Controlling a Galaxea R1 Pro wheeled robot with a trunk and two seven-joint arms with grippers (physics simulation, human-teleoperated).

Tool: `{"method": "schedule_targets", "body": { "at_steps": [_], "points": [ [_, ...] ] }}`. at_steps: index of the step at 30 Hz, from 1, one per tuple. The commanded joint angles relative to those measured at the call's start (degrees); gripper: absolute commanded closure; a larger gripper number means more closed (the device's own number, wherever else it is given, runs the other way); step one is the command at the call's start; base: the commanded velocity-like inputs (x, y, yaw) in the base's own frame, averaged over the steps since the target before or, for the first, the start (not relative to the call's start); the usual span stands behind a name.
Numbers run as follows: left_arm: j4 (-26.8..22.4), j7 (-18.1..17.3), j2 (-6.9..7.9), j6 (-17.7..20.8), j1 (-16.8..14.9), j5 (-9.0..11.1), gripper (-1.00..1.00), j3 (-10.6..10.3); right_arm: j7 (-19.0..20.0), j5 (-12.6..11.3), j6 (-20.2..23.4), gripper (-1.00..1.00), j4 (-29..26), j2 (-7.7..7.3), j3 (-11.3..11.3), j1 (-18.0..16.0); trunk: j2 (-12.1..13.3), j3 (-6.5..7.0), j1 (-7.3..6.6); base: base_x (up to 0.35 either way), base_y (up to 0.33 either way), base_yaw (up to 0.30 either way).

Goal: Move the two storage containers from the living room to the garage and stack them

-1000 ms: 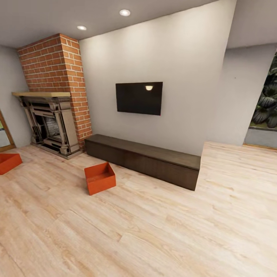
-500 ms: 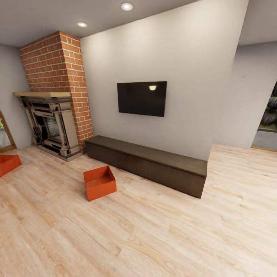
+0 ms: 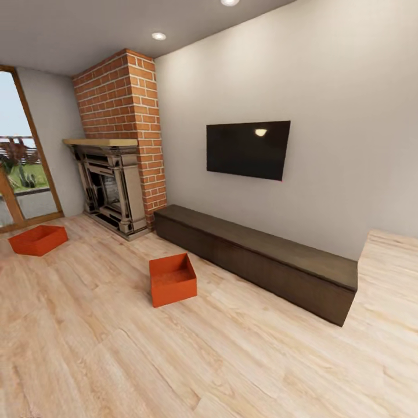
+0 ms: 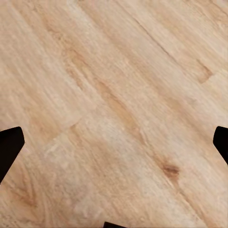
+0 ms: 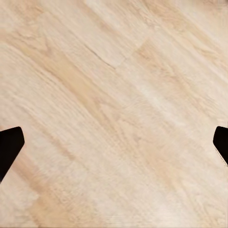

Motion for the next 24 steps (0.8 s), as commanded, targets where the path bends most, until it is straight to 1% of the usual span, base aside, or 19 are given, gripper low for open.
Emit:
{"method": "schedule_targets", "body": {
  "at_steps": [1, 12, 24],
  "points": [
    [0.1, -0.2, 0.00, -0.2, -0.1, 0.6, -1.00, -0.1, -0.4, 0.6, -0.1, -1.00, 0.0, -0.01, 0.0, 0.0, 0.0, -0.06, 0.03, 0.323, -0.058, 0.296],
    [0.1, -0.2, 0.01, -0.2, -0.1, 0.5, -1.00, -0.1, -0.4, 0.6, -0.1, -1.00, 0.1, -0.01, 0.0, 0.0, 0.0, -0.06, 0.03, 0.323, -0.090, 0.296],
    [0.1, -0.2, 0.00, -0.2, -0.1, 0.5, -1.00, -0.1, -0.4, 0.6, -0.1, -1.00, 0.1, -0.01, 0.0, 0.0, 0.0, -0.06, 0.03, 0.323, -0.145, 0.296]
  ]
}}
